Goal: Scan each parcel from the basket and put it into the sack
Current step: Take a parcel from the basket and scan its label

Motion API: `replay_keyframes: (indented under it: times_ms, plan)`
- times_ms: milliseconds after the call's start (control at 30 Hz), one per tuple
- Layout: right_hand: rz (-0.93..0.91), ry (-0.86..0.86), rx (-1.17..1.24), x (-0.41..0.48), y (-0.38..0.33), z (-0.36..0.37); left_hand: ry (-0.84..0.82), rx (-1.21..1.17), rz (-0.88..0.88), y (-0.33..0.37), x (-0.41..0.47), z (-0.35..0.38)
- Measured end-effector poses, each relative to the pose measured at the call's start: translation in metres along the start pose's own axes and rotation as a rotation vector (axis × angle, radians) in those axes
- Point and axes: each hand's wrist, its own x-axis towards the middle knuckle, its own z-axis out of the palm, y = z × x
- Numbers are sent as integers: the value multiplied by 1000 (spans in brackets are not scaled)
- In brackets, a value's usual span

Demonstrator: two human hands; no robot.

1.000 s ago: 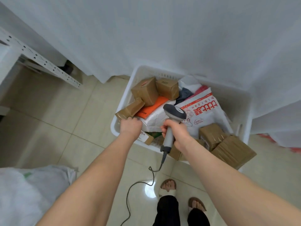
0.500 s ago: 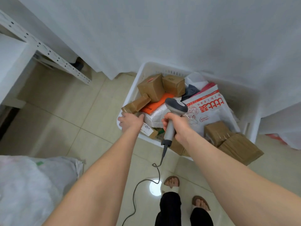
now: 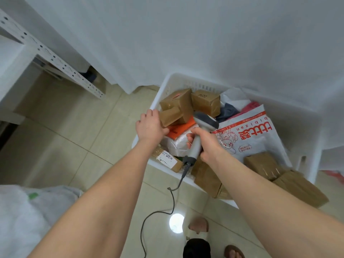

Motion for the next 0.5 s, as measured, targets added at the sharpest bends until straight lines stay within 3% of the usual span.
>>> replay_keyframes:
  times_ms: [167,333,500]
  plan:
    - [-73,77,119,-56,-37,13,74,-186,278,42,-18,-74]
    - [-171,229,222,-122,-92,16,231,-173,534,84,-53,-142]
    - [-180,91,232,-198,-134,2,351,-165,786,125,-100,-212]
